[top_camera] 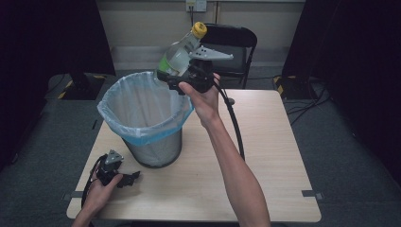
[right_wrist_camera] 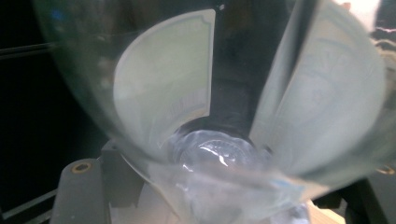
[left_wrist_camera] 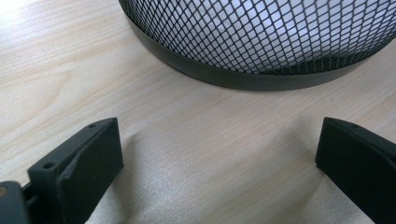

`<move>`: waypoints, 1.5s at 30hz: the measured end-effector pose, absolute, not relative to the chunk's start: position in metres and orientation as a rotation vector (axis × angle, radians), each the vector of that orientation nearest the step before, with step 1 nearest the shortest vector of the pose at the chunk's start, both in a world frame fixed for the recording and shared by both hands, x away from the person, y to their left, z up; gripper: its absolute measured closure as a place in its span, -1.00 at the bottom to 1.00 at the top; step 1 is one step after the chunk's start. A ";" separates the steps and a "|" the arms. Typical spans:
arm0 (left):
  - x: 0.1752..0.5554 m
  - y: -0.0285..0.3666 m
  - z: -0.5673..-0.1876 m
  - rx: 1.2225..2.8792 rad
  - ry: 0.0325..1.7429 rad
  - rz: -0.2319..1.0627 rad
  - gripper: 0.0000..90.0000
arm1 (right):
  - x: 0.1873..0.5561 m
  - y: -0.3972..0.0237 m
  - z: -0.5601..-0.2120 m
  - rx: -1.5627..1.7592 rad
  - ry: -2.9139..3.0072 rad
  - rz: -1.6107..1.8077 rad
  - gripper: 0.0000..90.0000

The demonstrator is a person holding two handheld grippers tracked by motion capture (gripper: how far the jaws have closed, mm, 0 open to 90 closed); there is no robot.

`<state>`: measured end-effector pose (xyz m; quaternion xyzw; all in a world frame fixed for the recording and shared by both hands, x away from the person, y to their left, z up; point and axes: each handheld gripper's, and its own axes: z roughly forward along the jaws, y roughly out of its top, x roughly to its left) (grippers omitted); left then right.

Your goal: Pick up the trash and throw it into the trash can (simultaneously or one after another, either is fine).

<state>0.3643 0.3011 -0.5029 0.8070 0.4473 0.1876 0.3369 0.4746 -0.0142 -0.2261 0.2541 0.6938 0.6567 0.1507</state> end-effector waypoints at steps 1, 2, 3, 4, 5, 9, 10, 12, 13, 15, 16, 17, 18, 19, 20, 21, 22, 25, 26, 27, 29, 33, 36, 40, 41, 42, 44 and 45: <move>0.364 0.301 -0.503 2.103 1.166 0.489 -0.99 | 0.476 -0.011 -0.227 0.726 2.000 1.888 -0.38; 0.364 0.302 -0.503 2.102 1.165 0.492 -1.00 | 0.477 -0.009 -0.227 0.724 2.011 1.894 -0.38; 0.363 0.302 -0.503 2.107 1.159 0.487 -0.99 | 0.478 -0.006 -0.228 0.722 2.018 1.896 -0.38; 0.363 0.302 -0.503 2.105 1.155 0.485 -0.99 | 0.479 -0.003 -0.228 0.720 2.030 1.896 -0.38; 0.363 0.303 -0.503 2.104 1.155 0.484 -0.99 | 0.480 0.001 -0.230 0.718 2.048 1.890 -0.38; 0.363 0.303 -0.503 2.105 1.155 0.484 -0.99 | 0.483 0.007 -0.234 0.718 2.079 1.885 -0.38; 0.363 0.303 -0.503 2.104 1.156 0.484 -0.99 | 0.483 0.009 -0.236 0.722 2.087 1.882 -0.38; 0.363 0.303 -0.503 2.105 1.155 0.484 -1.00 | 0.486 0.013 -0.238 0.732 2.107 1.863 -0.38; 0.363 0.303 -0.503 2.104 1.155 0.484 -1.00 | 0.487 0.014 -0.239 0.735 2.111 1.858 -0.39; 0.363 0.303 -0.503 2.104 1.155 0.484 -0.99 | 0.488 0.016 -0.240 0.736 2.114 1.850 -0.39; 0.363 0.303 -0.503 2.104 1.156 0.484 -0.99 | 0.489 0.017 -0.241 0.730 2.120 1.841 -0.39; 0.363 0.303 -0.503 2.104 1.155 0.484 -0.99 | 0.489 0.017 -0.241 0.730 2.119 1.840 -0.39; 0.363 0.303 -0.503 2.104 1.155 0.484 -0.99 | 0.489 0.018 -0.241 0.728 2.117 1.847 -0.39; 0.363 0.303 -0.503 2.104 1.156 0.484 -1.00 | 0.491 0.019 -0.242 0.732 2.118 1.850 -0.39; 0.363 0.303 -0.503 2.104 1.156 0.484 -1.00 | 0.491 0.019 -0.242 0.732 2.118 1.850 -0.39; 0.363 0.303 -0.503 2.104 1.155 0.484 -1.00 | 0.492 0.021 -0.242 0.732 2.127 1.835 -0.39; 0.363 0.303 -0.503 2.104 1.155 0.484 -0.99 | 0.492 0.021 -0.242 0.732 2.127 1.835 -0.39; 0.363 0.303 -0.503 2.104 1.155 0.484 -1.00 | 0.494 0.024 -0.243 0.727 2.130 1.835 -0.44; 0.363 0.303 -0.503 2.104 1.155 0.484 -1.00 | 0.493 0.025 -0.244 0.724 2.130 1.820 -0.44; 0.363 0.303 -0.503 2.104 1.155 0.484 -1.00 | 0.493 0.026 -0.244 0.725 2.133 1.818 -0.44; 0.363 0.303 -0.503 2.104 1.155 0.484 -1.00 | 0.494 0.027 -0.245 0.724 2.140 1.821 -0.43; 0.363 0.303 -0.503 2.104 1.155 0.484 -0.99 | 0.494 0.028 -0.244 0.730 2.138 1.807 -0.43; 0.363 0.303 -0.503 2.104 1.155 0.484 -0.99 | 0.495 0.027 -0.245 0.737 2.135 1.813 -0.43; 0.363 0.303 -0.503 2.105 1.155 0.484 -0.99 | 0.496 0.026 -0.245 0.746 2.126 1.818 -0.45; 0.363 0.303 -0.503 2.105 1.155 0.484 -1.00 | 0.497 0.026 -0.245 0.744 2.123 1.820 -0.46; 0.363 0.303 -0.503 2.104 1.155 0.484 -1.00 | 0.496 0.027 -0.245 0.741 2.134 1.806 -0.46; 0.363 0.303 -0.503 2.105 1.155 0.484 -0.99 | 0.496 0.027 -0.245 0.739 2.123 1.806 -0.43; 0.363 0.303 -0.503 2.105 1.155 0.484 -0.99 | 0.496 0.025 -0.243 0.733 2.099 1.845 -0.41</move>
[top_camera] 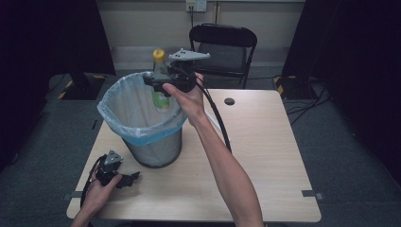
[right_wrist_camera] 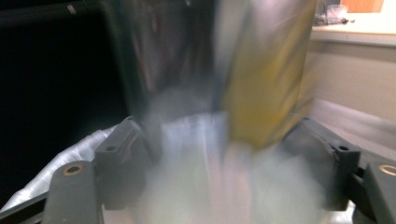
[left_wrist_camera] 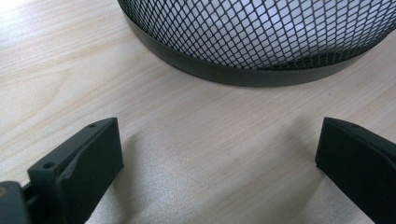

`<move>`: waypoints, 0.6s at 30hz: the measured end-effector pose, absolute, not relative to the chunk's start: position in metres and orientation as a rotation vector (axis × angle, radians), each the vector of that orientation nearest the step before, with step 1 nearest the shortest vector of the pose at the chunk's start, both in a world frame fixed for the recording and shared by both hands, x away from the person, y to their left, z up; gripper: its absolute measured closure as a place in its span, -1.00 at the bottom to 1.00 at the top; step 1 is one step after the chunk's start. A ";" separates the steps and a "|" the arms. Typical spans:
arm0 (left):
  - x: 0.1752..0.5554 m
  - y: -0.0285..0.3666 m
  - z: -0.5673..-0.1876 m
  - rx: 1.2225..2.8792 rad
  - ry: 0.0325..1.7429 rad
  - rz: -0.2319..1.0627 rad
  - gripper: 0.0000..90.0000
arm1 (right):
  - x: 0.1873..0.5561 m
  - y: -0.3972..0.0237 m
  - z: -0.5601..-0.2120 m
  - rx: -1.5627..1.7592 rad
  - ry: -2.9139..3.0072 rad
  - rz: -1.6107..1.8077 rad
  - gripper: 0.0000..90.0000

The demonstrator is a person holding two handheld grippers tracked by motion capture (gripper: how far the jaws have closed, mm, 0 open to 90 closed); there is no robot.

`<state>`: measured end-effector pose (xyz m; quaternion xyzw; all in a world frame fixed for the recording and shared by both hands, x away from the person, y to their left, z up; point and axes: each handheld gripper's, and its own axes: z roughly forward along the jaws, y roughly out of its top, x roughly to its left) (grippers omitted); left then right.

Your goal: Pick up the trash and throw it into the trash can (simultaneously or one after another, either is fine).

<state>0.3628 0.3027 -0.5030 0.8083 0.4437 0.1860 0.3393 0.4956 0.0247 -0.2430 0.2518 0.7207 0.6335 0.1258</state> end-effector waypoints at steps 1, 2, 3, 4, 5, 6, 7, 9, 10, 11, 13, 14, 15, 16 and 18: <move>0.363 0.303 -0.503 2.105 1.155 0.485 -0.99 | 0.495 0.022 -0.240 0.734 2.076 1.868 -0.41; 0.363 0.303 -0.503 2.105 1.155 0.485 -0.99 | 0.495 0.020 -0.238 0.733 2.058 1.878 -0.41; 0.363 0.303 -0.503 2.105 1.155 0.485 -0.99 | 0.495 0.020 -0.238 0.733 2.058 1.878 -0.41; 0.363 0.303 -0.503 2.108 1.155 0.482 -0.99 | 0.494 0.019 -0.237 0.734 2.056 1.876 -0.42; 0.362 0.303 -0.503 2.105 1.153 0.484 -1.00 | 0.494 0.017 -0.237 0.735 2.057 1.867 -0.43; 0.362 0.303 -0.503 2.106 1.156 0.486 -0.99 | 0.494 0.014 -0.238 0.738 2.055 1.859 -0.43; 0.362 0.303 -0.503 2.106 1.156 0.484 -0.99 | 0.494 0.014 -0.238 0.738 2.055 1.859 -0.43; 0.362 0.303 -0.503 2.106 1.159 0.487 -0.99 | 0.495 0.008 -0.238 0.754 2.037 1.872 -0.44; 0.362 0.303 -0.503 2.106 1.159 0.487 -0.99 | 0.495 0.008 -0.238 0.754 2.037 1.872 -0.44; 0.362 0.303 -0.503 2.105 1.159 0.485 -0.99 | 0.496 0.006 -0.238 0.753 2.029 1.871 -0.44; 0.362 0.303 -0.503 2.102 1.160 0.481 -1.00 | 0.496 0.002 -0.238 0.759 2.022 1.871 -0.45; 0.362 0.303 -0.503 2.106 1.157 0.483 -1.00 | 0.497 0.000 -0.237 0.762 2.017 1.870 -0.45; 0.362 0.303 -0.503 2.107 1.157 0.487 -0.99 | 0.497 -0.002 -0.237 0.765 2.013 1.867 -0.45; 0.361 0.302 -0.503 2.101 1.161 0.476 -1.00 | 0.497 -0.006 -0.238 0.773 2.009 1.862 -0.45; 0.361 0.303 -0.503 2.101 1.161 0.476 -1.00 | 0.498 -0.008 -0.238 0.777 2.012 1.854 -0.46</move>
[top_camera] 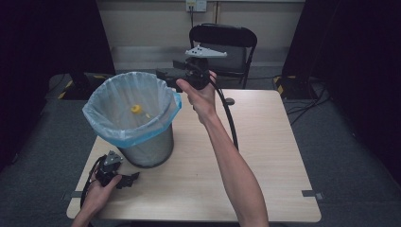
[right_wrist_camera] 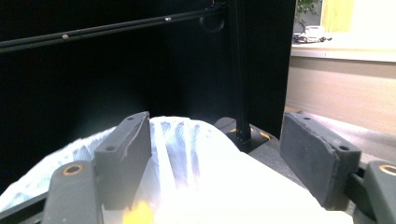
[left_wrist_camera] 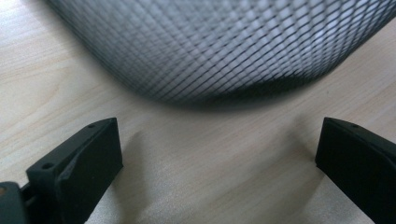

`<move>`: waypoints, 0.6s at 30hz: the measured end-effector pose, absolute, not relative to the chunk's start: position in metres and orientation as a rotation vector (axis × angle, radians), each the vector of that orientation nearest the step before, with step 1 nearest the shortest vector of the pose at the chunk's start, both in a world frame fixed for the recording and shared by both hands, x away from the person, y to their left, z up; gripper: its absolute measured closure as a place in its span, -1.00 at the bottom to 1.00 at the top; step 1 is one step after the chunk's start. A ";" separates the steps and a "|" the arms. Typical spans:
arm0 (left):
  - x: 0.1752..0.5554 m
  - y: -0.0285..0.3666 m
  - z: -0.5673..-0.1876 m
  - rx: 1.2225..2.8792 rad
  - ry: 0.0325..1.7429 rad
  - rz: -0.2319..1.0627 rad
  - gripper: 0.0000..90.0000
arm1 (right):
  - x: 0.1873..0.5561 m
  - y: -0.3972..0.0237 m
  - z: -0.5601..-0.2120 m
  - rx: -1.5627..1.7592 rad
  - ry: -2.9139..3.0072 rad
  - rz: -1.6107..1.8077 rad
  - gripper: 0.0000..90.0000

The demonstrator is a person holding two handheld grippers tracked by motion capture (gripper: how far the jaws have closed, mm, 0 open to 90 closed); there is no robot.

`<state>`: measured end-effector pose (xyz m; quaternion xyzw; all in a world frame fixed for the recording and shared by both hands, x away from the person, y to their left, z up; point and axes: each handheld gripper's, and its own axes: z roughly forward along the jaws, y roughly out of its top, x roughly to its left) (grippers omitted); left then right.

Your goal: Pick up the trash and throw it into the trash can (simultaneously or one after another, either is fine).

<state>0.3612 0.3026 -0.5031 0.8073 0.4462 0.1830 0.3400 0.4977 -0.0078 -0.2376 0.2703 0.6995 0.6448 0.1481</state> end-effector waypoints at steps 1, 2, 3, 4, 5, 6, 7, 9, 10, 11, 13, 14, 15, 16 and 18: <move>0.361 0.303 -0.503 2.105 1.161 0.477 -1.00 | 0.498 -0.012 -0.237 0.777 2.010 1.845 -0.46; 0.361 0.303 -0.503 2.105 1.161 0.478 -1.00 | 0.498 -0.012 -0.237 0.777 2.010 1.845 -0.46; 0.361 0.303 -0.503 2.105 1.161 0.477 -1.00 | 0.498 -0.017 -0.237 0.788 2.004 1.837 -0.47; 0.361 0.303 -0.503 2.102 1.162 0.477 -1.00 | 0.498 -0.017 -0.237 0.788 2.004 1.837 -0.47; 0.361 0.303 -0.503 2.101 1.162 0.476 -1.00 | 0.498 -0.022 -0.237 0.798 1.998 1.829 -0.47; 0.361 0.303 -0.503 2.101 1.162 0.477 -1.00 | 0.498 -0.022 -0.237 0.798 1.998 1.829 -0.47; 0.361 0.303 -0.503 2.105 1.161 0.477 -1.00 | 0.498 -0.025 -0.237 0.805 1.994 1.829 -0.47; 0.361 0.303 -0.503 2.106 1.161 0.477 -1.00 | 0.498 -0.031 -0.239 0.821 1.989 1.819 -0.48; 0.361 0.303 -0.503 2.106 1.161 0.477 -1.00 | 0.499 -0.033 -0.239 0.827 1.988 1.816 -0.48; 0.361 0.303 -0.503 2.106 1.160 0.478 -1.00 | 0.499 -0.036 -0.240 0.830 1.987 1.809 -0.48; 0.361 0.303 -0.503 2.106 1.161 0.477 -1.00 | 0.500 -0.041 -0.243 0.843 1.990 1.796 -0.48; 0.361 0.303 -0.503 2.106 1.160 0.477 -1.00 | 0.501 -0.046 -0.246 0.851 1.992 1.777 -0.49; 0.361 0.303 -0.503 2.106 1.160 0.477 -1.00 | 0.501 -0.050 -0.247 0.862 1.994 1.769 -0.49; 0.361 0.303 -0.503 2.105 1.161 0.477 -1.00 | 0.501 -0.050 -0.247 0.862 1.994 1.769 -0.49; 0.361 0.303 -0.503 2.106 1.161 0.477 -1.00 | 0.502 -0.056 -0.251 0.874 1.989 1.756 -0.49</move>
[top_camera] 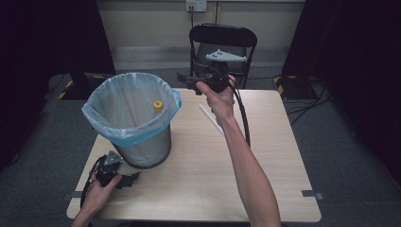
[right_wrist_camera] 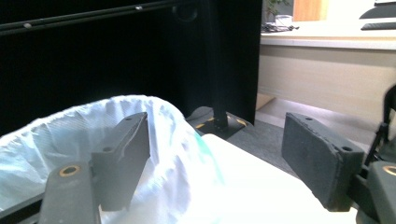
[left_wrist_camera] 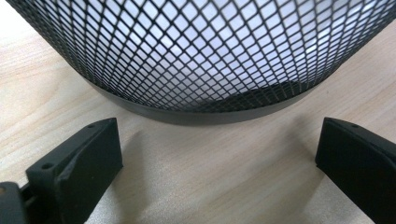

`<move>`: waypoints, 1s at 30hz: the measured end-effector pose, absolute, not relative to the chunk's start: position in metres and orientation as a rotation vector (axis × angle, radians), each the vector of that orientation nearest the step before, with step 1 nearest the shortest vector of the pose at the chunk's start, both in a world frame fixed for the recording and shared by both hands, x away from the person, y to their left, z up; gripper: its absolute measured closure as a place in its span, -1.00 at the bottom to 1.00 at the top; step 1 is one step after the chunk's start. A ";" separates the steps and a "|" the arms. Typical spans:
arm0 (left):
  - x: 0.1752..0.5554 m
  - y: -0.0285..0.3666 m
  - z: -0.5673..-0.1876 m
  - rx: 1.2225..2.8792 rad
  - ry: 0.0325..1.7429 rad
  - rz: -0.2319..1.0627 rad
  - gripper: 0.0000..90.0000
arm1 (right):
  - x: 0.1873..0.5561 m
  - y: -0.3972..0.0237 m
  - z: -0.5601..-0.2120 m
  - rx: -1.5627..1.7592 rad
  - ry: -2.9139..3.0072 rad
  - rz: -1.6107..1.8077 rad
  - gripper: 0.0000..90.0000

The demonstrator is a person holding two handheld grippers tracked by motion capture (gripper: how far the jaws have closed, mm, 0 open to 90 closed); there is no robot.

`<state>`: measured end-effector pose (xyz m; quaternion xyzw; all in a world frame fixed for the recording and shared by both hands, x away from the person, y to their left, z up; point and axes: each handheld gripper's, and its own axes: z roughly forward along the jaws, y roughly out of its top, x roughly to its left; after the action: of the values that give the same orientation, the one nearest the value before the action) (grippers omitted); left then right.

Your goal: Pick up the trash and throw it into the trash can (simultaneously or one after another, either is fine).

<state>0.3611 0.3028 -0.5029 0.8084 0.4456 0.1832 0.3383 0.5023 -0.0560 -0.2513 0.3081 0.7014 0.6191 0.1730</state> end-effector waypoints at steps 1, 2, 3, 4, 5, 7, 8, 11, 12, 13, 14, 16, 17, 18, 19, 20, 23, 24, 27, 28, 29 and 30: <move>0.361 0.303 -0.503 2.105 1.161 0.477 -1.00 | 0.503 -0.062 -0.255 0.893 1.988 1.745 -0.49; 0.361 0.303 -0.503 2.105 1.161 0.477 -1.00 | 0.503 -0.062 -0.255 0.893 1.988 1.745 -0.49; 0.361 0.303 -0.503 2.105 1.161 0.477 -1.00 | 0.503 -0.066 -0.257 0.900 1.990 1.738 -0.49; 0.361 0.303 -0.503 2.105 1.161 0.477 -1.00 | 0.503 -0.069 -0.259 0.907 1.988 1.734 -0.49; 0.361 0.303 -0.503 2.105 1.161 0.477 -1.00 | 0.503 -0.072 -0.261 0.911 1.985 1.728 -0.49; 0.361 0.303 -0.503 2.105 1.161 0.478 -1.00 | 0.504 -0.078 -0.265 0.925 1.989 1.713 -0.48; 0.361 0.303 -0.503 2.105 1.161 0.477 -1.00 | 0.504 -0.084 -0.270 0.942 1.992 1.700 -0.48; 0.361 0.303 -0.503 2.105 1.161 0.477 -1.00 | 0.504 -0.092 -0.276 0.967 1.990 1.680 -0.48; 0.361 0.303 -0.503 2.105 1.161 0.477 -1.00 | 0.505 -0.096 -0.279 0.983 1.980 1.662 -0.50; 0.361 0.303 -0.503 2.106 1.161 0.477 -1.00 | 0.505 -0.100 -0.283 0.997 1.980 1.659 -0.50; 0.361 0.303 -0.503 2.105 1.161 0.477 -1.00 | 0.505 -0.104 -0.286 0.999 1.983 1.658 -0.51; 0.361 0.303 -0.503 2.105 1.161 0.477 -1.00 | 0.505 -0.111 -0.294 1.016 1.990 1.637 -0.51; 0.361 0.303 -0.503 2.106 1.161 0.477 -1.00 | 0.505 -0.114 -0.298 1.021 1.998 1.626 -0.52; 0.361 0.303 -0.503 2.106 1.161 0.477 -1.00 | 0.505 -0.117 -0.301 1.032 2.005 1.611 -0.52; 0.361 0.303 -0.503 2.105 1.161 0.477 -1.00 | 0.506 -0.119 -0.306 1.032 2.019 1.585 -0.52; 0.361 0.303 -0.503 2.106 1.161 0.477 -1.00 | 0.506 -0.121 -0.310 1.033 2.047 1.544 -0.55; 0.361 0.303 -0.503 2.105 1.161 0.477 -1.00 | 0.508 -0.129 -0.324 1.073 2.100 1.458 -0.57; 0.361 0.303 -0.503 2.105 1.161 0.477 -1.00 | 0.509 -0.131 -0.329 1.085 2.111 1.449 -0.57; 0.361 0.303 -0.503 2.105 1.161 0.477 -1.00 | 0.509 -0.137 -0.345 1.119 2.145 1.413 -0.56; 0.361 0.303 -0.503 2.105 1.161 0.477 -1.00 | 0.509 -0.138 -0.350 1.128 2.157 1.407 -0.56; 0.361 0.303 -0.503 2.105 1.161 0.478 -1.00 | 0.509 -0.140 -0.355 1.131 2.169 1.403 -0.56; 0.361 0.303 -0.503 2.106 1.160 0.478 -1.00 | 0.509 -0.140 -0.360 1.134 2.179 1.397 -0.55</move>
<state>0.3611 0.3028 -0.5029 0.8085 0.4453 0.1834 0.3381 0.5085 -0.1403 -0.3604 0.3963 0.7615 0.4882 0.1573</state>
